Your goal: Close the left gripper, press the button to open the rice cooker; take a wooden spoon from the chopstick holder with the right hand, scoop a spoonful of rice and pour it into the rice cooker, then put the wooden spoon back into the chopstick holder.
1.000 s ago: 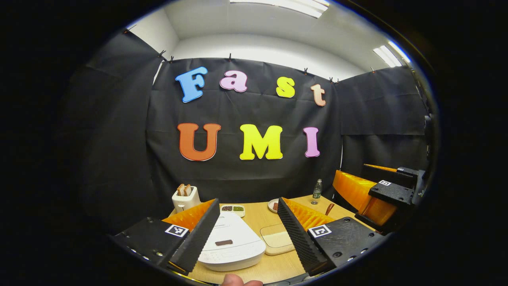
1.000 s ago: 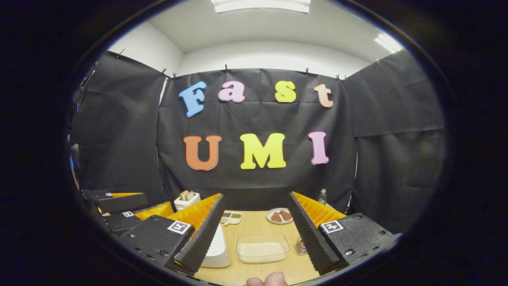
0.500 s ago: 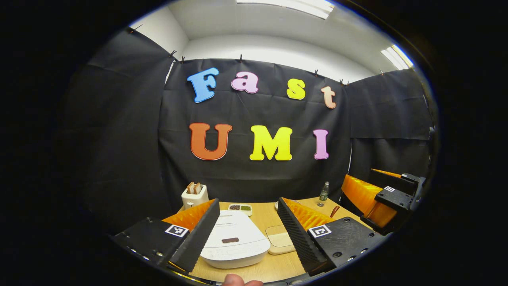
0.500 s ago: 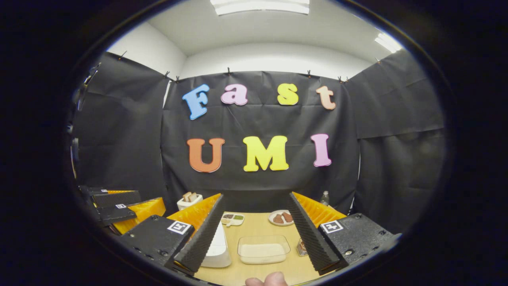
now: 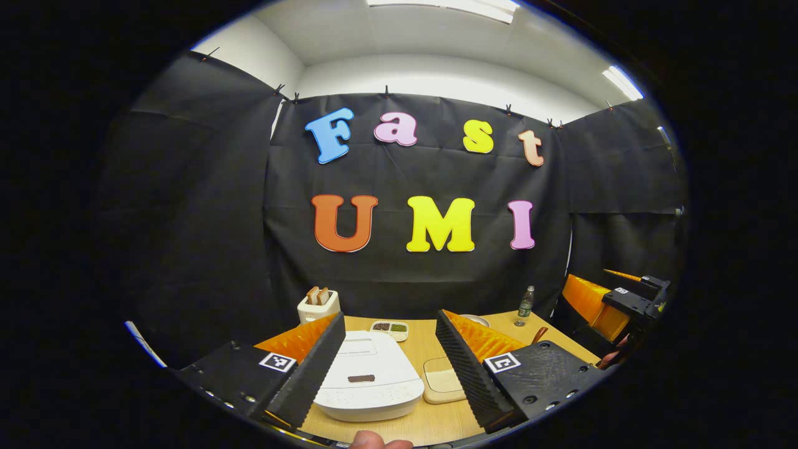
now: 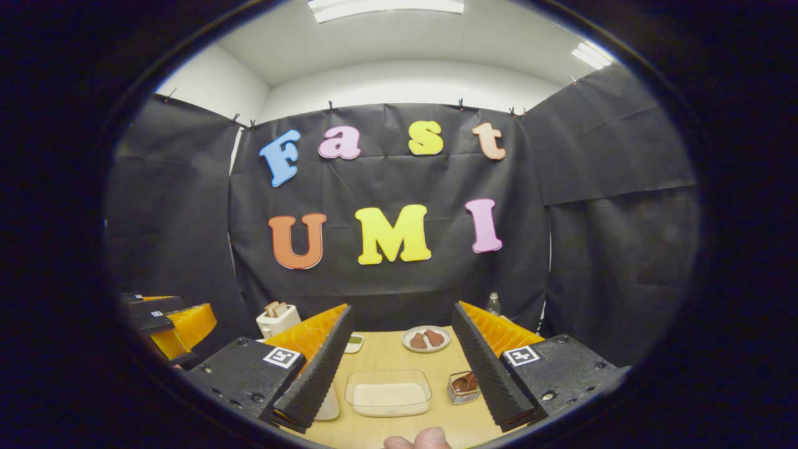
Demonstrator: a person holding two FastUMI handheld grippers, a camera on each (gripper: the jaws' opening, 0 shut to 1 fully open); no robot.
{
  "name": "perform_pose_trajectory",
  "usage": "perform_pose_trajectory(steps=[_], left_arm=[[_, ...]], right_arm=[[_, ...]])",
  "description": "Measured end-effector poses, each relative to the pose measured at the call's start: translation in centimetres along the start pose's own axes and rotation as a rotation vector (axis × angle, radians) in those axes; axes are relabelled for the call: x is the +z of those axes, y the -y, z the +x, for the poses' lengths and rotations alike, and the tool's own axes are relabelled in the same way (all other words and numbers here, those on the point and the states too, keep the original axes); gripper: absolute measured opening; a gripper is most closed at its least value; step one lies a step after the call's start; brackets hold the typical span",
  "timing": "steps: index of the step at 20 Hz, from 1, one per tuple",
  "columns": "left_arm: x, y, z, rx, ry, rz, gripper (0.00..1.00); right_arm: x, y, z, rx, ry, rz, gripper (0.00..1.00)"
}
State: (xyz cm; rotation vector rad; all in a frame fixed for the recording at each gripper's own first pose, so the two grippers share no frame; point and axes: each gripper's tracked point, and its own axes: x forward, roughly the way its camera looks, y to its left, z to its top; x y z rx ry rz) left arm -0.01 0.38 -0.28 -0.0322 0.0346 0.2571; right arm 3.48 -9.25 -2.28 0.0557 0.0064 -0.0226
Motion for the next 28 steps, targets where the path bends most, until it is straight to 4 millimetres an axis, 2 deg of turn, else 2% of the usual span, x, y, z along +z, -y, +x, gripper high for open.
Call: perform_pose_trajectory(steps=[4, 7, 9, 12, 13, 15, 17, 18, 19, 20, 21, 23, 24, 25, 26, 28], left_arm=[[-1.6, -0.4, 1.5, 0.067, -0.047, 0.022, 0.94], [-4.3, -0.5, 2.4, 0.071, -0.106, 0.046, 0.95], [-6.3, -1.6, 3.0, 0.099, -0.164, 0.065, 0.95], [-8.7, -1.9, 4.2, 0.12, -0.272, 0.018, 0.95], [-9.3, -1.8, 4.8, 0.122, -0.302, -0.008, 0.87], [-10.3, -1.9, 5.8, 0.132, -0.363, -0.044, 0.75], [-11.6, -2.5, 6.9, 0.155, -0.428, -0.048, 0.42], [-12.5, -2.5, 7.4, 0.152, -0.471, -0.06, 0.38], [-13.4, -2.7, 7.8, 0.148, -0.508, -0.07, 0.39], [-14.1, -2.7, 8.2, 0.149, -0.547, -0.073, 0.3], [-14.7, -3.8, 9.2, 0.18, -0.567, -0.073, 0.3], [-16.6, -3.4, 9.5, 0.155, -0.634, -0.122, 0.02], [-16.3, -3.4, 8.6, 0.157, -0.652, -0.133, 0.01], [-16.8, -3.7, 9.0, 0.148, -0.67, -0.142, 0.0], [-18.1, -3.9, 9.5, 0.141, -0.688, -0.155, 0.0], [-19.1, -4.8, 10.4, 0.16, -0.698, -0.155, 0.0]], right_arm=[[-0.6, 2.0, 3.6, 0.046, 0.003, -0.034, 1.0], [-0.9, 4.0, 6.6, 0.072, 0.026, -0.065, 1.0], [-1.3, 4.6, 8.6, 0.1, 0.034, -0.074, 1.0], [-2.0, 5.3, 11.1, 0.143, 0.035, -0.077, 1.0], [-2.7, 5.4, 12.0, 0.156, 0.023, -0.064, 1.0], [-3.8, 4.6, 13.1, 0.215, -0.02, -0.008, 1.0], [-4.2, 4.7, 14.2, 0.248, -0.037, 0.006, 1.0], [-4.3, 5.3, 14.8, 0.248, -0.039, 0.006, 1.0], [-4.7, 5.7, 15.2, 0.246, -0.043, 0.006, 1.0], [-5.0, 6.1, 15.5, 0.241, -0.048, 0.011, 1.0], [-5.4, 6.4, 15.8, 0.237, -0.055, 0.018, 1.0], [-6.1, 7.3, 16.4, 0.224, -0.074, 0.029, 1.0], [-6.3, 7.8, 16.6, 0.216, -0.079, 0.028, 1.0], [-6.5, 8.2, 16.6, 0.208, -0.08, 0.023, 1.0], [-6.5, 8.6, 16.5, 0.202, -0.079, 0.014, 1.0], [-6.8, 9.4, 16.5, 0.19, -0.074, -0.003, 1.0]])
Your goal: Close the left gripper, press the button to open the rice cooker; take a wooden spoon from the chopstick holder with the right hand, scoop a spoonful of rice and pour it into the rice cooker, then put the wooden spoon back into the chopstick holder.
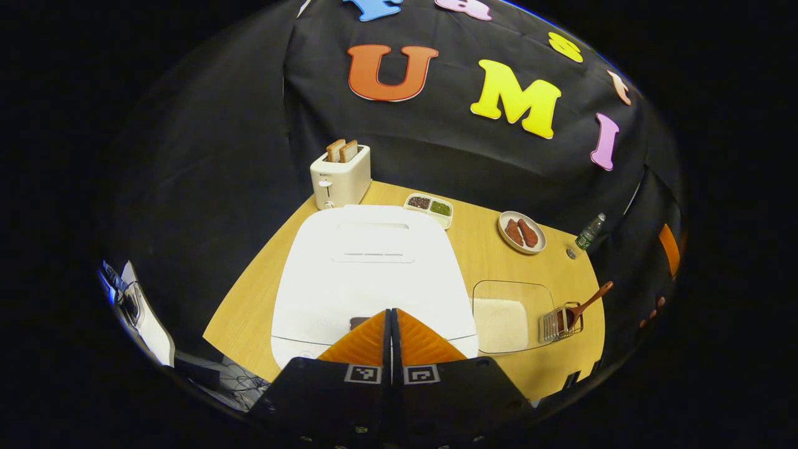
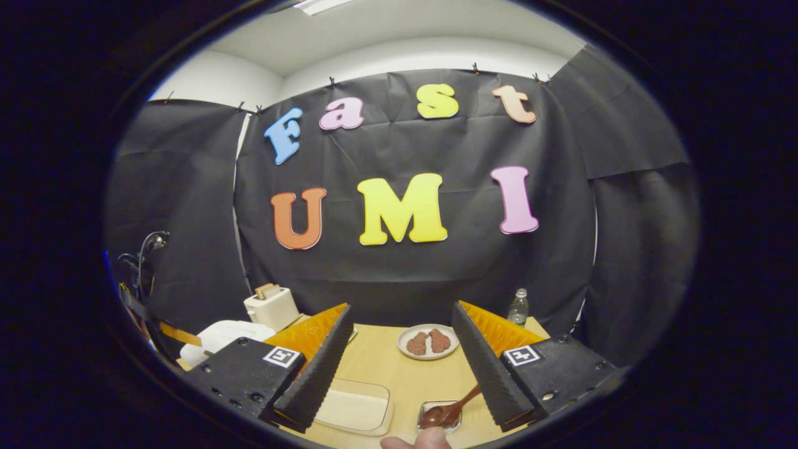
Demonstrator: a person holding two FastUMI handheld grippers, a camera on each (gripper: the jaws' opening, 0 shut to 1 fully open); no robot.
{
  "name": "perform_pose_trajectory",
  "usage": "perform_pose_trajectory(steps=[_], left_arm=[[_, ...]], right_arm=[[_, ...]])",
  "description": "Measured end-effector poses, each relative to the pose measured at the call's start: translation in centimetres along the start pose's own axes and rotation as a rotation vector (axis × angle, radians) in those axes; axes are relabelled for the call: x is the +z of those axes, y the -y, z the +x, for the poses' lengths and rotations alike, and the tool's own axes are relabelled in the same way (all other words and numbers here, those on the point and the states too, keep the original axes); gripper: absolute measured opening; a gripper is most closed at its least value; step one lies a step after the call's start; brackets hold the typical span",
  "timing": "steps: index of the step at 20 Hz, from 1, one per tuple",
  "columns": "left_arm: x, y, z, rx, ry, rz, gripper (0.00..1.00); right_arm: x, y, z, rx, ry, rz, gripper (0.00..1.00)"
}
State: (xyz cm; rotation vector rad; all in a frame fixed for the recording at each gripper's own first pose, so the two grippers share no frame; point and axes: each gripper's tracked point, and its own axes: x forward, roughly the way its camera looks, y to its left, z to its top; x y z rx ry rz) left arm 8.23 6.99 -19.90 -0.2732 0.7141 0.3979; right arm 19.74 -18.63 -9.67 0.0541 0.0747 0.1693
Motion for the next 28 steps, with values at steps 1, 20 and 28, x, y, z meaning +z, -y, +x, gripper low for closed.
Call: perform_pose_trajectory(steps=[1, 20, 28], left_arm=[[0.2, -0.5, 0.5, 0.012, -0.001, -0.005, 0.0], [-1.9, -0.7, 3.2, 0.057, -0.05, -0.03, 0.0], [9.5, 0.3, -2.1, 0.022, 0.35, -0.041, 0.02]], right_arm=[[-0.4, 0.2, -0.1, -0.003, -0.006, -0.004, 1.0], [-3.3, -2.2, -0.1, 0.082, -0.091, 0.031, 1.0], [-1.3, -0.4, -1.3, -0.003, -0.076, 0.009, 1.0]])
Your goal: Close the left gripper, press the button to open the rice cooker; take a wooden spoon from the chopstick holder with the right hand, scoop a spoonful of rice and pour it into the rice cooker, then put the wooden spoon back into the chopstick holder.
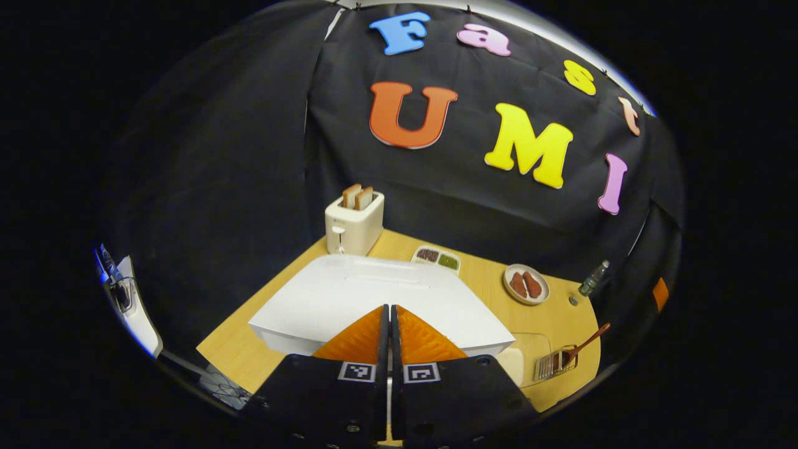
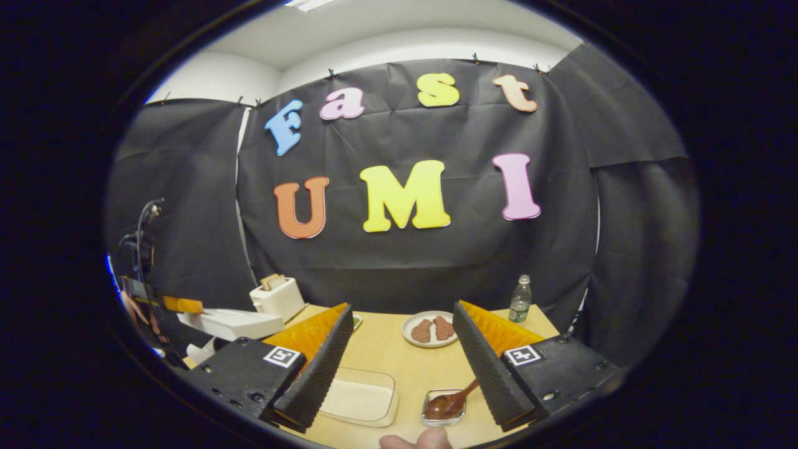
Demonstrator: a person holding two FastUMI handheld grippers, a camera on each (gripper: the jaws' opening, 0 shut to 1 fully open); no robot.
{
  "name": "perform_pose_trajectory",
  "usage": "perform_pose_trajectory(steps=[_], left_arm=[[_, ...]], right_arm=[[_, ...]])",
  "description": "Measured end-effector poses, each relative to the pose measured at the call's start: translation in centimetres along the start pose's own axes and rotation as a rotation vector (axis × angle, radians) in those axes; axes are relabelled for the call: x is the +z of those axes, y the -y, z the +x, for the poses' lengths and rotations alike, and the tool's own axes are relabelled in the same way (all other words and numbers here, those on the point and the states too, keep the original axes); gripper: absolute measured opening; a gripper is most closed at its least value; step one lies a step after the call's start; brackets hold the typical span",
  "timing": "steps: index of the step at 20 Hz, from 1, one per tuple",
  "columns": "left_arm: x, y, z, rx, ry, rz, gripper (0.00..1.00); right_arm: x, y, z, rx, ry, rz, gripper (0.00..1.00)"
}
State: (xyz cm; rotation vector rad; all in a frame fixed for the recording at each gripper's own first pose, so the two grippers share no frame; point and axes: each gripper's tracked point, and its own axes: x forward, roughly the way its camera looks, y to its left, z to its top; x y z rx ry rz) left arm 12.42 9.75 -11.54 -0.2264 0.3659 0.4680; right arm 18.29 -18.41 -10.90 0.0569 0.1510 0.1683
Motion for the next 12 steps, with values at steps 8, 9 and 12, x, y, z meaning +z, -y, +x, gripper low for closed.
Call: perform_pose_trajectory(steps=[8, 9, 12], left_arm=[[9.7, 2.7, -1.6, -0.05, 0.281, 0.081, 0.72], [10.1, 2.9, -1.7, -0.046, 0.303, 0.096, 0.93], [10.4, 3.7, -3.0, -0.049, 0.34, 0.13, 0.95]], right_arm=[[0.4, 3.4, -2.3, -0.09, 0.019, 0.038, 1.0], [0.0, 3.8, -2.5, -0.098, 0.012, 0.05, 1.0], [-1.1, 4.3, -2.9, -0.102, -0.027, 0.064, 1.0]])
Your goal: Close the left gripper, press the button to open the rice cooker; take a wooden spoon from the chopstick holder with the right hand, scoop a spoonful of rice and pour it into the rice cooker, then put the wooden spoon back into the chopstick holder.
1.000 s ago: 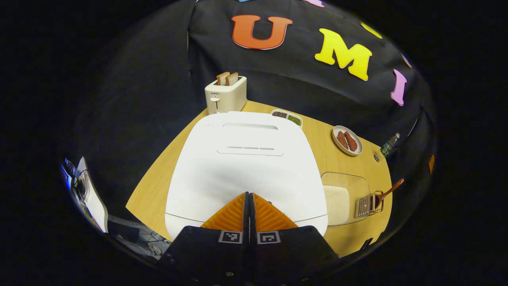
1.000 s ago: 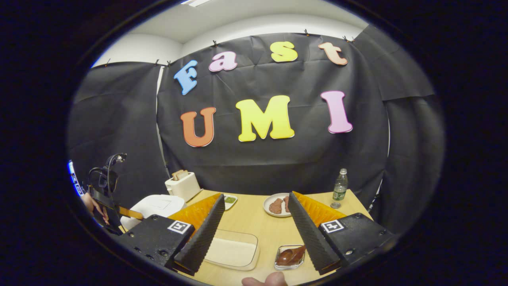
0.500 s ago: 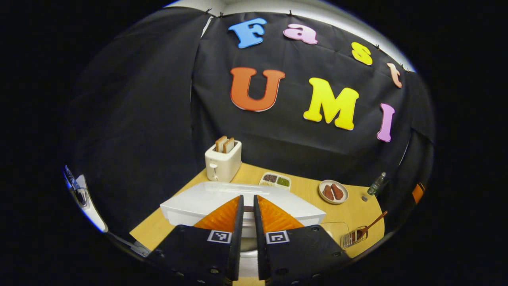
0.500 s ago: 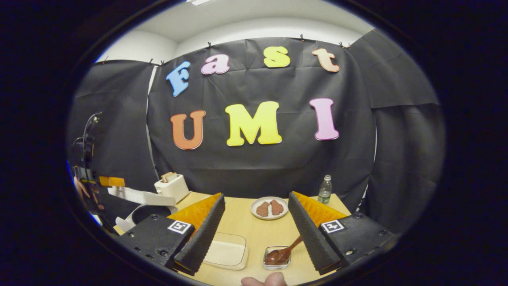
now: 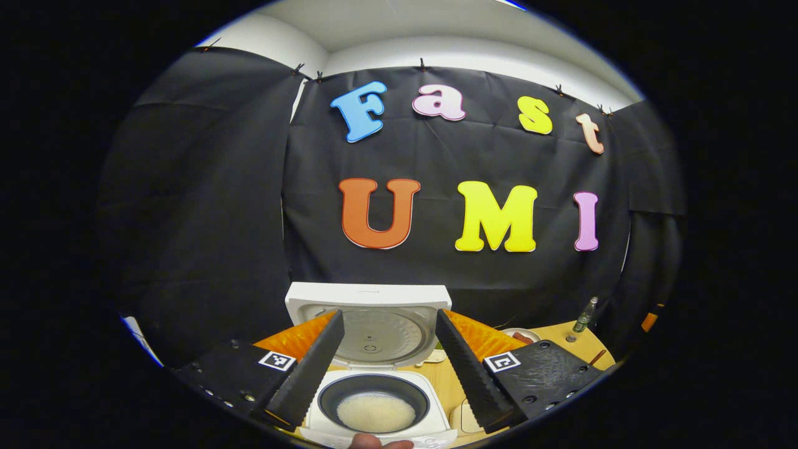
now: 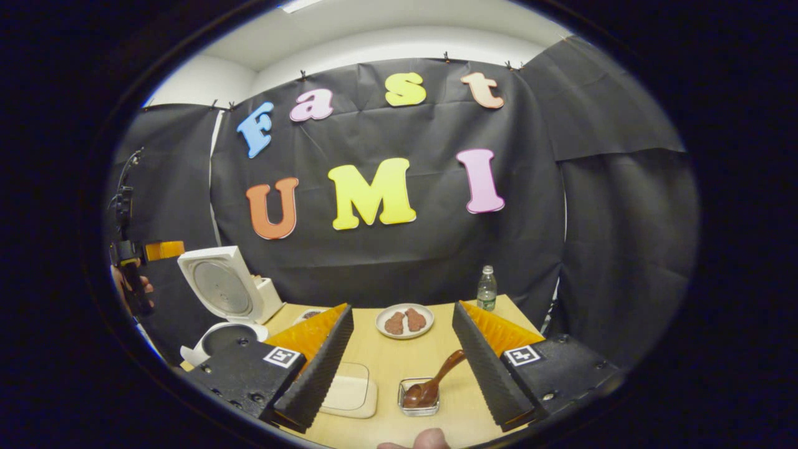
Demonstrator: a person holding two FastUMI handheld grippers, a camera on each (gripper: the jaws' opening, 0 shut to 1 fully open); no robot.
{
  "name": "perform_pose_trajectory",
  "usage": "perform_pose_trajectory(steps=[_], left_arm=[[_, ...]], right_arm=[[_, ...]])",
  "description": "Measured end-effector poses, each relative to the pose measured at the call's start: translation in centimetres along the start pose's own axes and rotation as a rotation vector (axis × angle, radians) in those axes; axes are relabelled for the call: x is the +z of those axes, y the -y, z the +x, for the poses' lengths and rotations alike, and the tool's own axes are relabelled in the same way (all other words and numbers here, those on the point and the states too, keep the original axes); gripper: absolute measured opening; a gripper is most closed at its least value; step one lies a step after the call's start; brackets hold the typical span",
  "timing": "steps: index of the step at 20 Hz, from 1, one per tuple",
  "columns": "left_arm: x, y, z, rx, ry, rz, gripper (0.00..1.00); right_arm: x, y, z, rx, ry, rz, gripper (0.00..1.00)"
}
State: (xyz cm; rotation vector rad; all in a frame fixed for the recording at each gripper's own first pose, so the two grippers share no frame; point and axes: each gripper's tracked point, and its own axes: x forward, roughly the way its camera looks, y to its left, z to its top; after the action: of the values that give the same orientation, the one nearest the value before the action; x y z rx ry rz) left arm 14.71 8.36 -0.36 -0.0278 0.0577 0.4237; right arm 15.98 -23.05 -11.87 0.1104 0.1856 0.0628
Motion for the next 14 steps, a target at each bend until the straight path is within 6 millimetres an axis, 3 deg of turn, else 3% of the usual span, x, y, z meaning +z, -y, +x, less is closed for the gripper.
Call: perform_pose_trajectory(steps=[8, 14], left_arm=[[0.9, 2.0, -4.5, 0.006, 0.046, -0.006, 0.94], [0.1, 3.6, -6.0, -0.007, 0.022, -0.032, 0.94]], right_arm=[[-1.6, 2.4, 1.0, -0.035, -0.042, 0.006, 1.0], [-5.7, 4.7, 2.9, -0.036, -0.109, 0.007, 1.0]])
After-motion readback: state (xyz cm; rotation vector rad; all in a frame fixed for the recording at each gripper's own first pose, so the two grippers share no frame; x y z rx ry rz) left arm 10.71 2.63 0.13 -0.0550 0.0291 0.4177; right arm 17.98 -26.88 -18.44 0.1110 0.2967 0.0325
